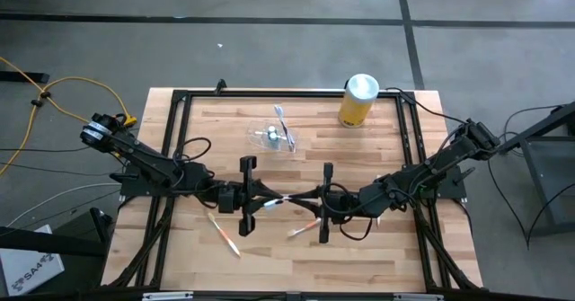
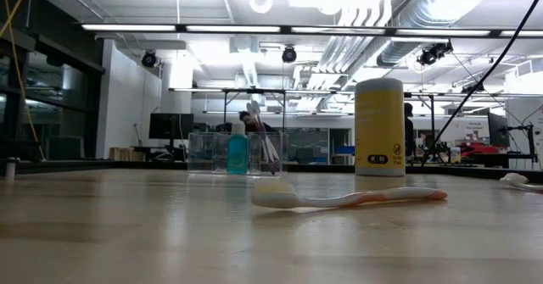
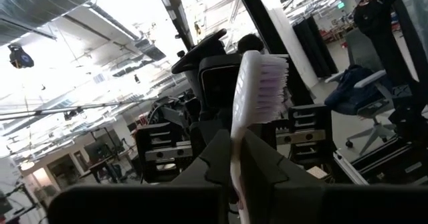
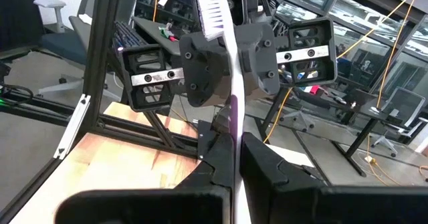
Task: Pick & Place toothbrushing station
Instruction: Put the violet toothbrush into transparent organizer
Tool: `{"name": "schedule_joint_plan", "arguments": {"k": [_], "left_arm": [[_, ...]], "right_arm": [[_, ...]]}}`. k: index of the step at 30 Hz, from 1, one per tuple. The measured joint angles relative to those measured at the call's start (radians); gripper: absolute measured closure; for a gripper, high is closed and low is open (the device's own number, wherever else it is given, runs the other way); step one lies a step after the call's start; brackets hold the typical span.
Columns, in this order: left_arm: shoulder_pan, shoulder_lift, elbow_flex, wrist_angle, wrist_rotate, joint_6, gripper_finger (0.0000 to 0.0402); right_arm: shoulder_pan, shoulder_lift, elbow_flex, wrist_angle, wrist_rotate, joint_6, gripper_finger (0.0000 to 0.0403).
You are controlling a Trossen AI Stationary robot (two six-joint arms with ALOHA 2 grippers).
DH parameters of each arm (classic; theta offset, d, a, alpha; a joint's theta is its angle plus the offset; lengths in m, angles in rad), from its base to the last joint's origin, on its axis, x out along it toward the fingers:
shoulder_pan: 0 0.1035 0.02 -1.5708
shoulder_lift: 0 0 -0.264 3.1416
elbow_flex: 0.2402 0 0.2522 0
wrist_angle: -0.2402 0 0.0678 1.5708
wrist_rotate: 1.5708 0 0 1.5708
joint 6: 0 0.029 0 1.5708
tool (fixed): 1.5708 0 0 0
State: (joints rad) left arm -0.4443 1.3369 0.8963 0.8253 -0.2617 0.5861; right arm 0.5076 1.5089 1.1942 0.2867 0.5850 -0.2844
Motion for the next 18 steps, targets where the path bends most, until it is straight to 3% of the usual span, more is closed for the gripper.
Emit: {"name": "schedule_joint_plan", "arguments": {"k": [18], "left_arm": [[-0.011, 0.0, 0.0, -0.019, -0.032, -0.003, 0.0397]], "right_arm": [[0.0, 0.0, 0.0, -0.017, 0.035, 0.014, 0.0338]]}}
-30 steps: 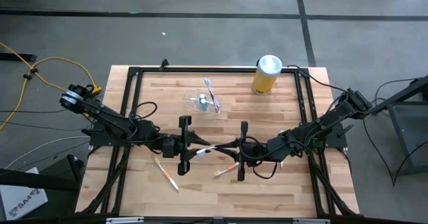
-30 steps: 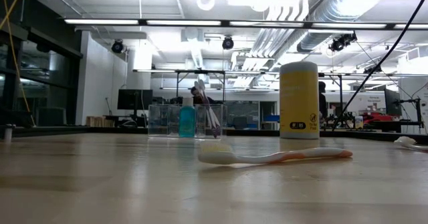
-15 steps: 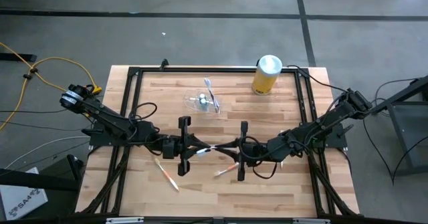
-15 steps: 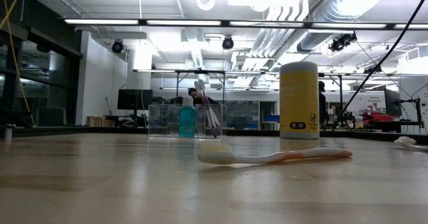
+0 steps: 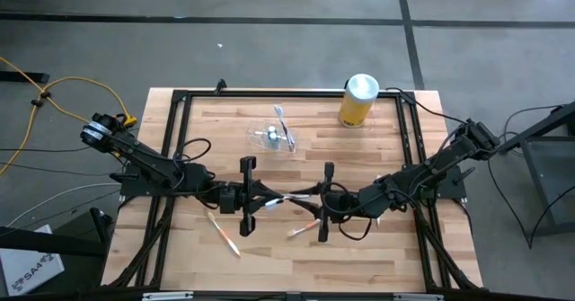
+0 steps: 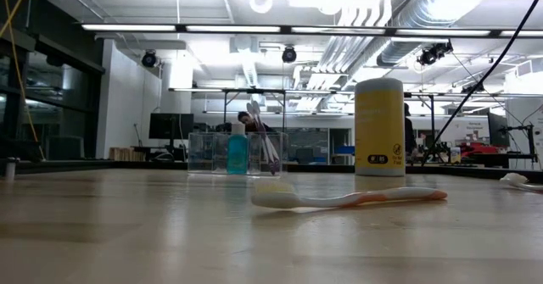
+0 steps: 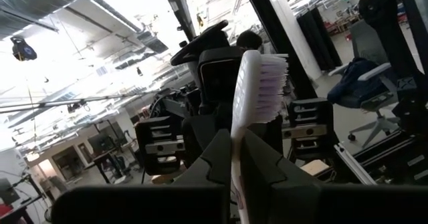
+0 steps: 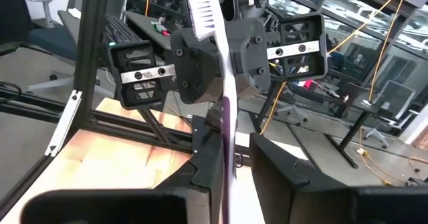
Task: Pick & Place toothbrushing station
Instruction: Put the violet toothbrush into transparent organizer
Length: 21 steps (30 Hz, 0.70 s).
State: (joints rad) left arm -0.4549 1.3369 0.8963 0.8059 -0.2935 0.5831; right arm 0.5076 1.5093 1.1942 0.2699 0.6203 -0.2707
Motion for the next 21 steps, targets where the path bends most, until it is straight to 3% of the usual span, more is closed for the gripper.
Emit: {"name": "schedule_joint_plan", "arguments": {"k": [11, 21], "left_arm": [[-0.002, 0.0, 0.0, -0.019, -0.007, -0.005, 0.0398], [-0.014, 0.0, 0.0, -0.032, -0.23, 0.009, 0.0398]], "right_arm": [[0.001, 0.0, 0.0, 0.003, 0.042, -0.022, 0.0283], [0.046, 0.0, 0.0, 0.036, 0.206, -0.1, 0.0253]]}}
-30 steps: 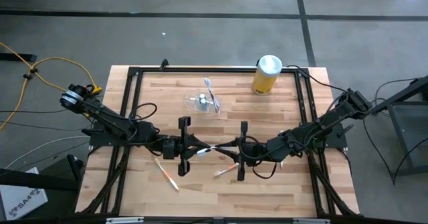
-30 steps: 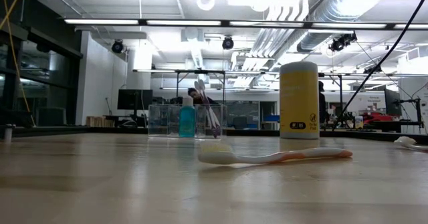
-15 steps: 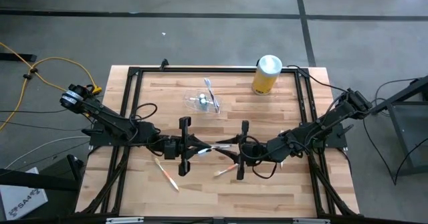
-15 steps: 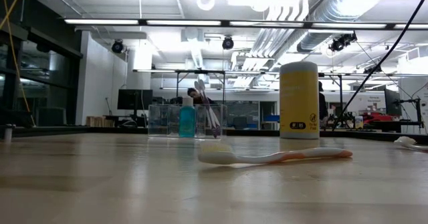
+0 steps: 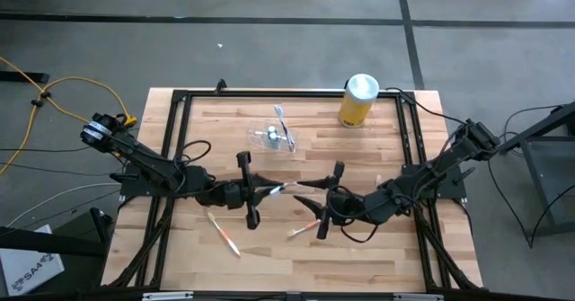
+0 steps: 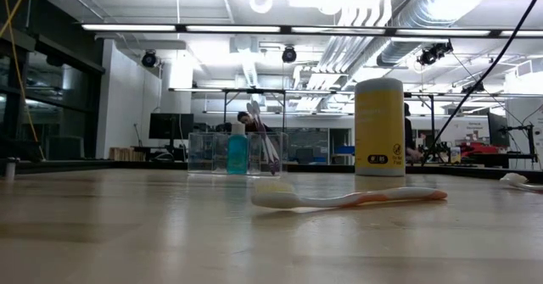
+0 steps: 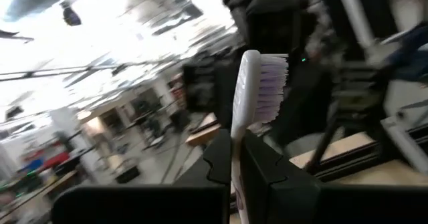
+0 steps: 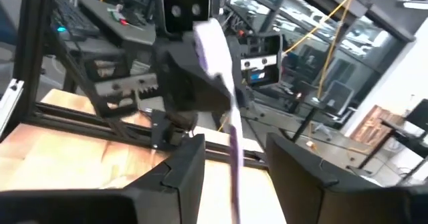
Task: Pick & Place toothbrushing station
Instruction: Put the violet toothbrush into transparent organizer
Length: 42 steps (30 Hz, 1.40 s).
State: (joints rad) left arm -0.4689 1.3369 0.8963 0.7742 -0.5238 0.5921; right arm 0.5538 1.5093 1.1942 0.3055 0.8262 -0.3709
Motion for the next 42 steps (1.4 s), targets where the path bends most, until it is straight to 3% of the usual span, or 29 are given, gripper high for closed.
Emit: {"name": "schedule_joint_plan", "arguments": {"k": [6, 14, 23, 34, 42], "left_arm": [[0.055, 0.0, 0.0, -0.021, -0.105, -0.024, 0.0399], [0.229, 0.0, 0.0, -0.155, -0.11, -0.191, 0.0399], [0.419, 0.0, -0.028, -0.295, 0.041, -0.434, 0.0399], [0.519, 0.013, -0.08, -0.292, 0.037, -0.498, 0.0399], [0.583, 0.104, -0.082, -0.252, 0.04, -0.522, 0.0399]], "right_arm": [[0.054, 0.0, 0.0, 0.021, 0.072, -0.004, 0.0253], [0.117, 0.0, 0.0, 0.018, 0.146, 0.011, 0.0254], [0.159, 0.0, 0.0, -0.085, 0.17, 0.12, 0.0254], [0.162, 0.0, 0.0, -0.176, 0.129, 0.245, 0.0254], [0.162, 0.0, 0.0, -0.182, 0.107, 0.274, 0.0254]]}}
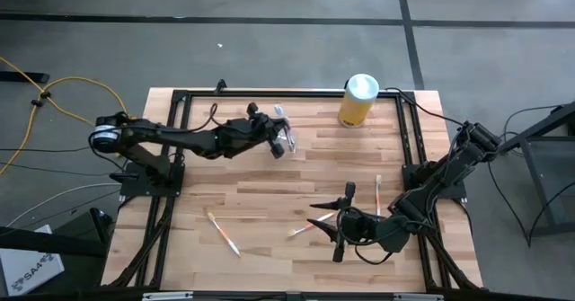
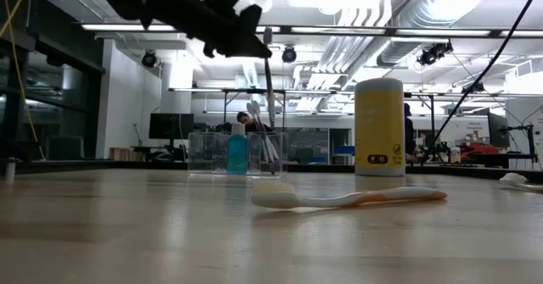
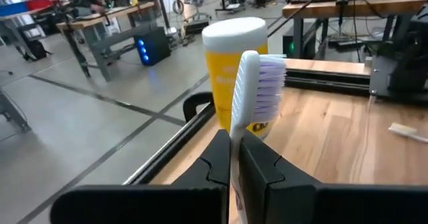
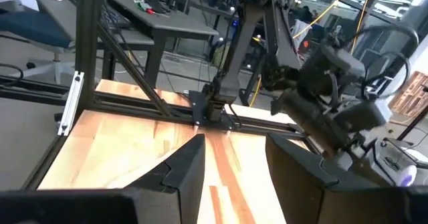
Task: Pick & Place toothbrushing station
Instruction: Put the violet toothbrush into transparent organizer
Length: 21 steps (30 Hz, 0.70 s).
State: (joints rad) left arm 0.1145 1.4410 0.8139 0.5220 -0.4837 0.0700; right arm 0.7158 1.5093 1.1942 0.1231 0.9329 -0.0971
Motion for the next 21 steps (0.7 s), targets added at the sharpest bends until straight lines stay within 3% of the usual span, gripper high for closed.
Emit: {"name": "schedule_joint_plan", "arguments": {"k": [21], "left_arm": [[0.081, 0.161, 0.0, 0.017, 0.143, -0.161, 0.0399]], "right_arm": [[0.006, 0.0, 0.0, -0.019, -0.001, 0.023, 0.0254]]}}
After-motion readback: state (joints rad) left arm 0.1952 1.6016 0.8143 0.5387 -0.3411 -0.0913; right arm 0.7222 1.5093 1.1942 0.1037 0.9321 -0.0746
